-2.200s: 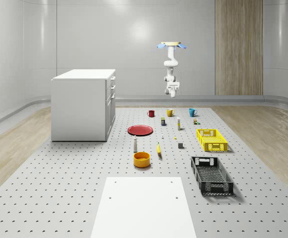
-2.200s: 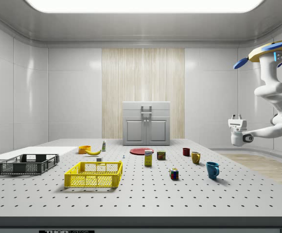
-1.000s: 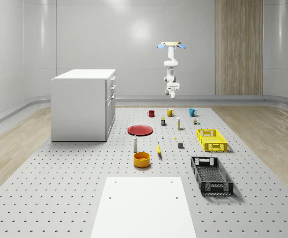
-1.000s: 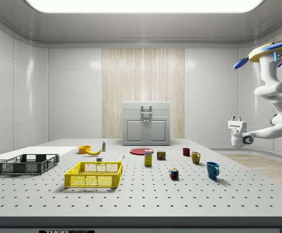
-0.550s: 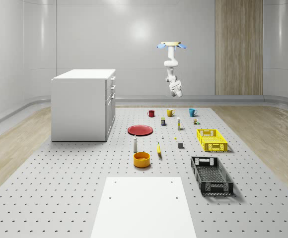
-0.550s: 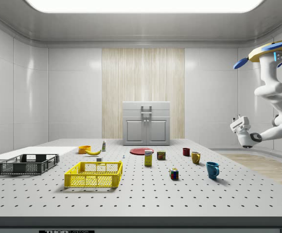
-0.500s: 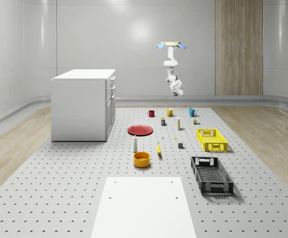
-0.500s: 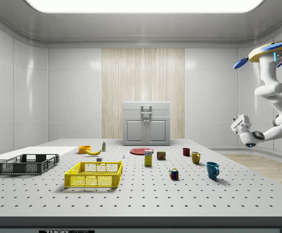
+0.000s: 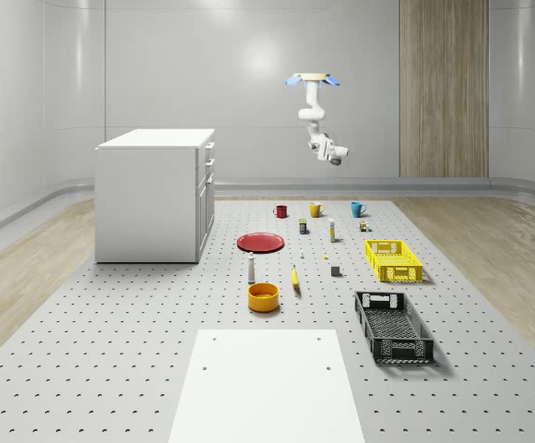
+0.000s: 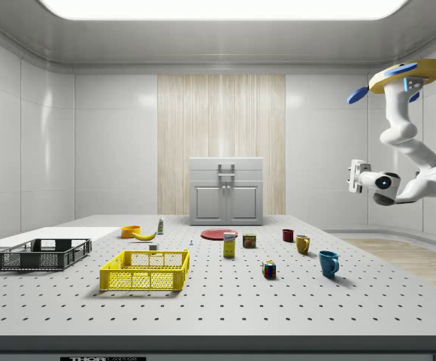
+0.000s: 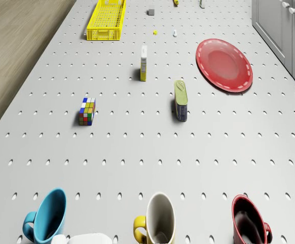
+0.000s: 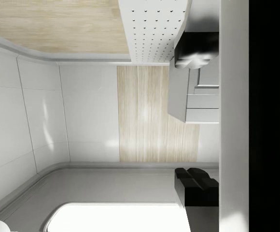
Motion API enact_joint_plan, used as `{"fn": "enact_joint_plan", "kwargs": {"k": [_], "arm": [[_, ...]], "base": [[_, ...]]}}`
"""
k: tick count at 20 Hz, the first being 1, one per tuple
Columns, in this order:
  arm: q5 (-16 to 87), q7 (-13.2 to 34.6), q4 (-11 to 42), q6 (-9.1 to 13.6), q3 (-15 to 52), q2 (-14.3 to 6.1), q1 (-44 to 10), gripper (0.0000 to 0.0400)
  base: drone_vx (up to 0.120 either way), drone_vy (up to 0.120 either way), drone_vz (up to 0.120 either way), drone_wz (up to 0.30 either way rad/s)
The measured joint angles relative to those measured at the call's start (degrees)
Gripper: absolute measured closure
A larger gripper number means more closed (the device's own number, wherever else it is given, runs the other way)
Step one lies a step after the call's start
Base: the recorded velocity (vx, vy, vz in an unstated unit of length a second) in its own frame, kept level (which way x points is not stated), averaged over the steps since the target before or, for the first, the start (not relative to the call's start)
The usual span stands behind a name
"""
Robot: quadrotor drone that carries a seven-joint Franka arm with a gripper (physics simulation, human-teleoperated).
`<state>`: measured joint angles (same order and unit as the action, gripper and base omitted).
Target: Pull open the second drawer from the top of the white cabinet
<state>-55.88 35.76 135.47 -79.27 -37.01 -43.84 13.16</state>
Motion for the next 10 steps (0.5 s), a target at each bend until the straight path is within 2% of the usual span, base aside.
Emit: {"fn": "enact_joint_plan", "kwargs": {"k": [5, 8, 10], "arm": [[-2.13, -0.08, 1.87, -1.33, -2.74, -1.48, 2.83, 0.0099], [-2.43, 0.12, 2.46, -2.21, -3.85, -2.34, 4.27, 0.01], [-2.42, 0.31, 2.73, -2.8, -4.45, -2.91, 5.16, 0.01]], "base": [[0.12, -0.12, 0.12, 0.0], [0.12, -0.013, 0.12, 0.0], [0.12, -0.12, 0.12, 0.0]]}}
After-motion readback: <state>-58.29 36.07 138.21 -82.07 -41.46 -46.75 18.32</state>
